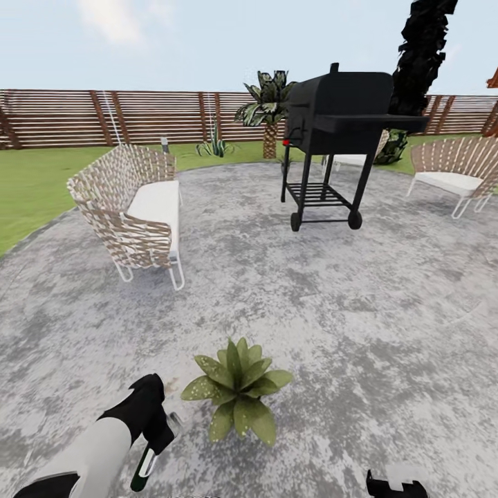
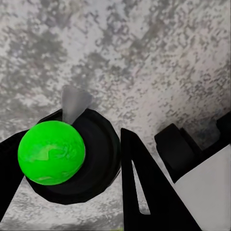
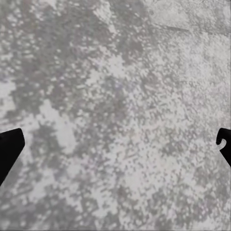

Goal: Pick up the pesticide atomizer in the garden and spray insectifuge to fully cover both potted plants in the garden.

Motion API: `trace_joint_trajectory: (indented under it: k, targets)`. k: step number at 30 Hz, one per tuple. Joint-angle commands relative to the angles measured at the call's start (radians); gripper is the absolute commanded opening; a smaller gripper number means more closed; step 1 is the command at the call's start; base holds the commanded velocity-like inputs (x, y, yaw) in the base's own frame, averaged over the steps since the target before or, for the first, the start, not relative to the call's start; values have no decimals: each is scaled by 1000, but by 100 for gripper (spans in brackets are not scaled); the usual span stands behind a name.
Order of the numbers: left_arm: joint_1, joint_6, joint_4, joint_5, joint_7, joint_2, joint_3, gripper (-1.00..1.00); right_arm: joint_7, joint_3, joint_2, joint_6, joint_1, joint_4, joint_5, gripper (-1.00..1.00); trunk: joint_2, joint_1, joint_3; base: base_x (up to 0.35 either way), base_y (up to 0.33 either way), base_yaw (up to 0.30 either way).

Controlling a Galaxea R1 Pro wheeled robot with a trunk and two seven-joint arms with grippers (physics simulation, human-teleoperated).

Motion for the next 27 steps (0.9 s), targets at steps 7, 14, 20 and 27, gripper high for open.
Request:
trace_joint_trajectory:
  k: [7, 14, 20, 27]
  targets:
    - [1, 4, -11, -6, -5, -3, 7, -100, -4, -7, 0, -2, 0, 1, 11, 100, 0, 0, -1, 0, -45, 178]
    - [1, 5, -12, -6, -5, -4, 6, -100, -4, -7, 0, -2, -1, 1, 11, 100, 0, 0, -1, 0, -259, 5]
    - [0, 7, -14, -6, -6, -8, 9, -100, -4, -7, 0, -2, 0, 1, 11, 100, 0, 0, -1, 0, -273, 0]
    - [-49, 19, -15, -31, -124, -10, -25, -100, -4, -7, 0, -2, 0, 1, 11, 100, 0, 0, -1, -76, -164, 109]
